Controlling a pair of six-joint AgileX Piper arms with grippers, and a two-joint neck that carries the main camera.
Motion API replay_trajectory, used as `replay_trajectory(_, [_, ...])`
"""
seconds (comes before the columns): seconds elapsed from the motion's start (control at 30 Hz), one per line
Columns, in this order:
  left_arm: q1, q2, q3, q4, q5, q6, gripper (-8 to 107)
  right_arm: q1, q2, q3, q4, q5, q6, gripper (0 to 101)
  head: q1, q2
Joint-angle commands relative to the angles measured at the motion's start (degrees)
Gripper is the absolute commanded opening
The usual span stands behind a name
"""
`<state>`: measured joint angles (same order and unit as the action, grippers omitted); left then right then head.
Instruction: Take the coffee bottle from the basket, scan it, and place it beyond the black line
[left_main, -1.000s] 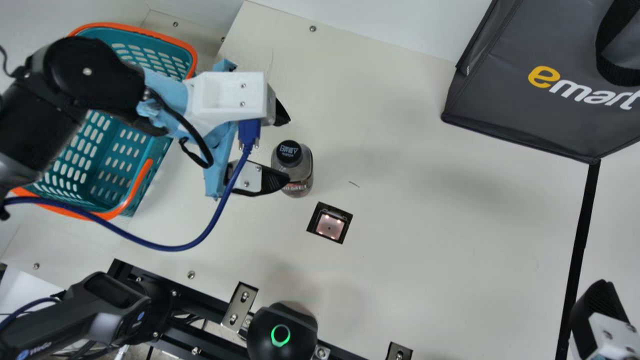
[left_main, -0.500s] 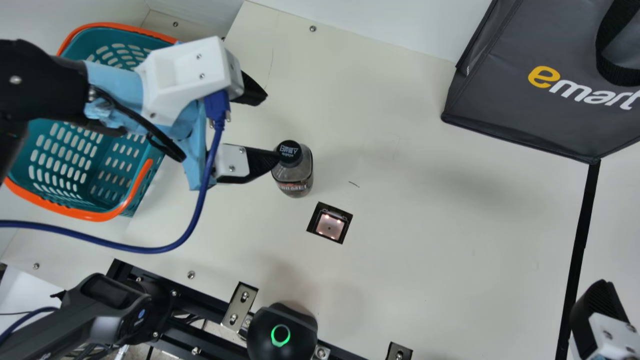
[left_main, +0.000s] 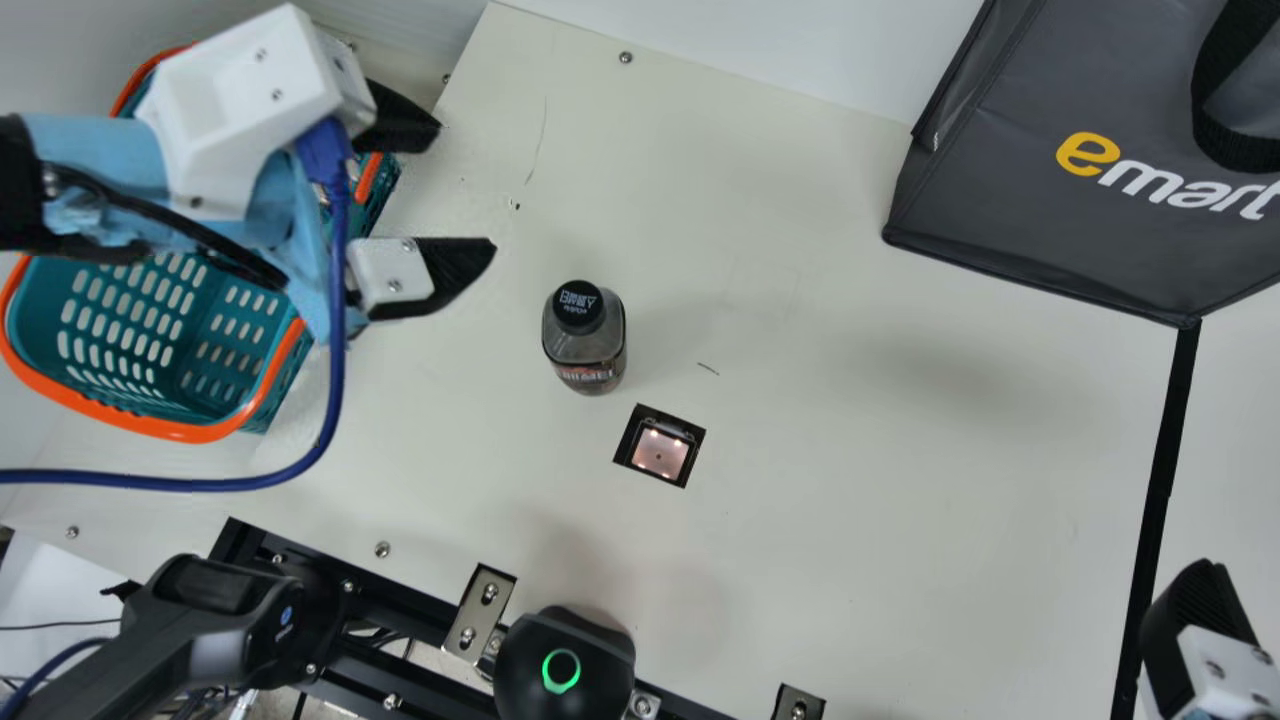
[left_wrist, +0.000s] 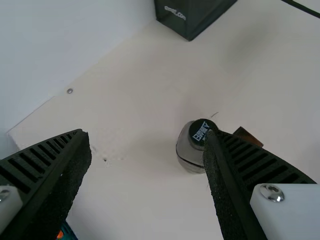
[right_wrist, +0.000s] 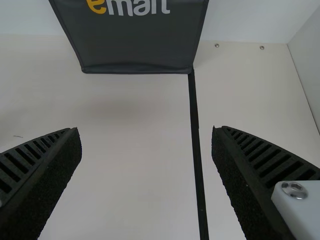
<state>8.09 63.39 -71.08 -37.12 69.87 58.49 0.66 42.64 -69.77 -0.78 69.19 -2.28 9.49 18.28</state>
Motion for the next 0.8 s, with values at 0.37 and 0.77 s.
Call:
replay_trajectory(0.37, [5.44, -3.63, 2.36, -0.63, -1.31, -1.56, 90, 0.00, 0.00, 0.00, 0.00, 0.00, 0.00, 91, -1.57, 0.14])
replay_trajectory(0.77, [5.99, -5.70, 3.92, -0.24, -1.80, -3.00, 90, 0.00, 0.00, 0.00, 0.00, 0.00, 0.00, 91, -1.57, 0.14])
